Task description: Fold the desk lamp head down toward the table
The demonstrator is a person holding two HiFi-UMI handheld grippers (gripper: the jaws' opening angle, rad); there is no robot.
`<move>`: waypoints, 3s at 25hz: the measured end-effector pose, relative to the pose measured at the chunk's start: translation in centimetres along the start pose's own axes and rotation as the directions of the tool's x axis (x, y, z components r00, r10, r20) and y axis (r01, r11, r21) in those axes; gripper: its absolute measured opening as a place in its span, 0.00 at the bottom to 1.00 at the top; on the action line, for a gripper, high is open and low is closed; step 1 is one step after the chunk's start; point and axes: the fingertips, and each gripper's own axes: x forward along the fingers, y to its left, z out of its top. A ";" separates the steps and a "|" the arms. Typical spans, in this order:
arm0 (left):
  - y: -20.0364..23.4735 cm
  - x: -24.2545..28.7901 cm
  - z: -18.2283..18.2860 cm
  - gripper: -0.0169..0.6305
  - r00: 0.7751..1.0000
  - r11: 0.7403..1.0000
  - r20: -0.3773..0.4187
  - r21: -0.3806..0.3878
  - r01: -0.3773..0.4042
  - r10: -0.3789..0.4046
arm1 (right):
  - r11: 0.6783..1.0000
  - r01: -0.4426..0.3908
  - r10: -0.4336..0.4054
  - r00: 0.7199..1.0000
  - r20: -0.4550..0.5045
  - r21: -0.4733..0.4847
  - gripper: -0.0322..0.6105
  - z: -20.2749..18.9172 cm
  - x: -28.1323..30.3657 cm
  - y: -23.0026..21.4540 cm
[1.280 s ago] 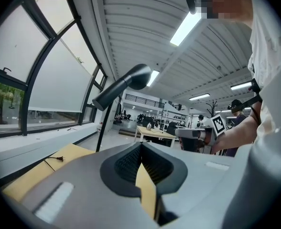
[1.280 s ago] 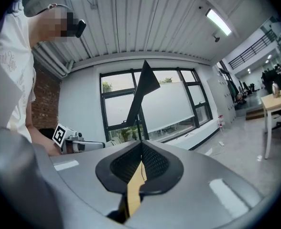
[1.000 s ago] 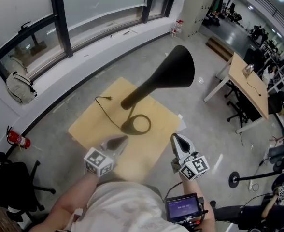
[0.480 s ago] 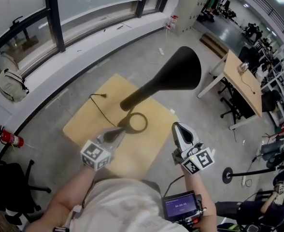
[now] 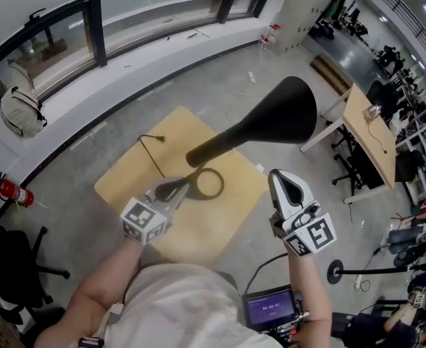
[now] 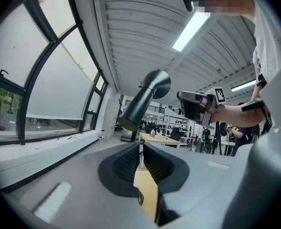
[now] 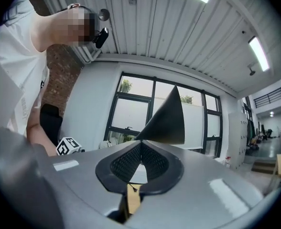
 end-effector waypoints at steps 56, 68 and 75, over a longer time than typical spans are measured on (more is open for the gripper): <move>2.8 5.3 4.8 0.39 0.994 0.974 0.008 0.197 0.107 -0.111 | 0.873 0.119 -0.232 0.954 -0.189 -0.472 0.44 12.0 10.9 -7.0; 2.4 4.7 5.6 0.38 0.990 0.961 0.021 0.246 0.127 -0.136 | 0.903 0.147 -0.238 0.953 -0.187 -0.403 0.44 10.0 9.2 -9.8; 2.3 4.5 5.9 0.38 0.991 0.957 0.015 0.264 0.121 -0.129 | 0.923 0.157 -0.226 0.960 -0.167 -0.351 0.44 9.1 8.4 -10.9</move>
